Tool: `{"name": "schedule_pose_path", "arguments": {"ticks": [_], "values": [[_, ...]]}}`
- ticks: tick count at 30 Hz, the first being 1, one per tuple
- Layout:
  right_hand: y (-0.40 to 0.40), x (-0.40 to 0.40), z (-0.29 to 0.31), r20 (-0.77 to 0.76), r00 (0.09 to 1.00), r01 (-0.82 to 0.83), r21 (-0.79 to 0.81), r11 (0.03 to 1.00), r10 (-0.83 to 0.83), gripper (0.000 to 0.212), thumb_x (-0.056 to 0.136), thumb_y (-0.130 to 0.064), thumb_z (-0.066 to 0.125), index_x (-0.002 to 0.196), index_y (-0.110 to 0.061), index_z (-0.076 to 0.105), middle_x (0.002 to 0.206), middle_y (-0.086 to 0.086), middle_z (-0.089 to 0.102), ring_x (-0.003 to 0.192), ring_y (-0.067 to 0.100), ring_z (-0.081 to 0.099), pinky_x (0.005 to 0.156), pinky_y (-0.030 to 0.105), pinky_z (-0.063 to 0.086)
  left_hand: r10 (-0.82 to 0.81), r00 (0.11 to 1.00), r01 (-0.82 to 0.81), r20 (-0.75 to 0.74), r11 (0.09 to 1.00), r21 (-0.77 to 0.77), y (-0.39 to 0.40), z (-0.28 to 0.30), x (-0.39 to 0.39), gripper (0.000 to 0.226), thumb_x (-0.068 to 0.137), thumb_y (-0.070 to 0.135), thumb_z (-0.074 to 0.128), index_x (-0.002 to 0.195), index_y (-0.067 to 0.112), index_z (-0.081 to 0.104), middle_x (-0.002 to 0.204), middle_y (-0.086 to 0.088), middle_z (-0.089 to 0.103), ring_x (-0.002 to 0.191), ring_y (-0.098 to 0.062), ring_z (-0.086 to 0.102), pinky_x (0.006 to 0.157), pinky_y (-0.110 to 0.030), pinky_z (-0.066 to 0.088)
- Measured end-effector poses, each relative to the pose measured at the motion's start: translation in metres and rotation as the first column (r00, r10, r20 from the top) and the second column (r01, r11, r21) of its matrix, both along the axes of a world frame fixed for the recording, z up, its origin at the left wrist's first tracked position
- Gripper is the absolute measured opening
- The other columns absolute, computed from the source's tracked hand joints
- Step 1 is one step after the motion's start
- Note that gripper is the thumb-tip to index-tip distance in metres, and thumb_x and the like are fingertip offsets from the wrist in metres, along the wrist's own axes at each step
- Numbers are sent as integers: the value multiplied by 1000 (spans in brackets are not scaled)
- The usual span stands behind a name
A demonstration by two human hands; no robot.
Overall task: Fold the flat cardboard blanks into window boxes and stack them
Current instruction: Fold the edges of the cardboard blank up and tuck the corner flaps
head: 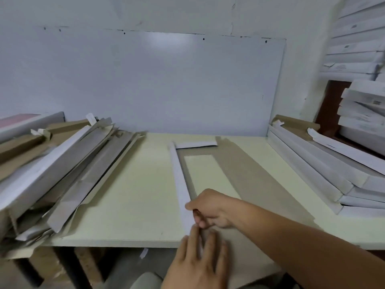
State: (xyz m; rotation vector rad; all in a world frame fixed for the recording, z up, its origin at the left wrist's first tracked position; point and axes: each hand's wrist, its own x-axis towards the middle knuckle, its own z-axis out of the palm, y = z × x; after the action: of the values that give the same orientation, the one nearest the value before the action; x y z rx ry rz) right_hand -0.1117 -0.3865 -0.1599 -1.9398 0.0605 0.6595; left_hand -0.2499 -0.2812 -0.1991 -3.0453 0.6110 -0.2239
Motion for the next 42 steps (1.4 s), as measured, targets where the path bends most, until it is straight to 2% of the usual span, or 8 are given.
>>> {"name": "schedule_pose_path", "arguments": {"ticks": [5,9,12,17,26,32,37,42], "values": [[16,10,-3,-3,1000,29,154,988,-29,25,101,-21,51,93,1,60,59,9,64,49,20,63,48,27,54,-20,994,7,104,993,119,18,15,20,66,85,17,4,111,26,63,129,-16,57,122,-35,55,89,-36,50],[-49,29,13,315,914,-177,-258,950,256,24,91,7,45,100,-3,64,89,16,68,68,27,67,61,34,58,-218,975,219,42,976,-16,82,32,39,23,89,38,59,106,29,72,143,0,54,120,-18,61,94,-27,52],[-127,44,35,259,726,-115,-868,484,637,56,81,10,50,130,-14,58,137,7,55,124,25,53,101,28,40,-316,949,315,22,938,-147,132,36,64,29,87,20,54,107,29,72,151,-9,41,138,-34,43,109,-49,39],[-195,33,28,-74,673,-147,-988,35,736,91,84,6,42,156,-39,9,165,-13,-8,153,20,-2,115,39,28,-320,946,324,58,911,-255,181,41,107,48,83,17,39,103,46,71,159,-3,26,150,-35,12,112,-61,22],[-136,1,10,348,509,-55,-900,433,788,26,100,-38,42,83,-21,51,86,-7,54,80,19,51,72,37,43,289,937,-326,197,925,195,197,80,143,89,87,7,45,155,37,-3,162,-2,-23,150,-25,-18,118,-55,0],[-77,-16,-10,465,616,-142,-729,670,636,28,100,-44,44,75,-31,44,74,-14,51,72,6,47,66,31,39,-124,927,229,355,936,-269,111,85,74,66,82,0,41,148,1,38,157,-20,28,146,-35,25,118,-53,23],[-42,-29,-35,641,591,1,-609,793,490,18,97,-33,49,113,-29,53,111,-6,51,108,18,47,93,33,38,-241,968,240,-62,970,-28,48,8,44,76,96,62,10,157,19,-5,161,4,-20,148,-15,-22,120,-43,-12],[-76,-24,-48,351,695,-95,-820,564,628,73,85,-78,3,151,-50,-11,160,-24,-15,148,6,-22,118,52,-16,-237,970,241,-45,964,111,61,-15,49,90,92,76,13,154,16,-14,162,0,-17,147,-19,-20,118,-54,-9]]}}
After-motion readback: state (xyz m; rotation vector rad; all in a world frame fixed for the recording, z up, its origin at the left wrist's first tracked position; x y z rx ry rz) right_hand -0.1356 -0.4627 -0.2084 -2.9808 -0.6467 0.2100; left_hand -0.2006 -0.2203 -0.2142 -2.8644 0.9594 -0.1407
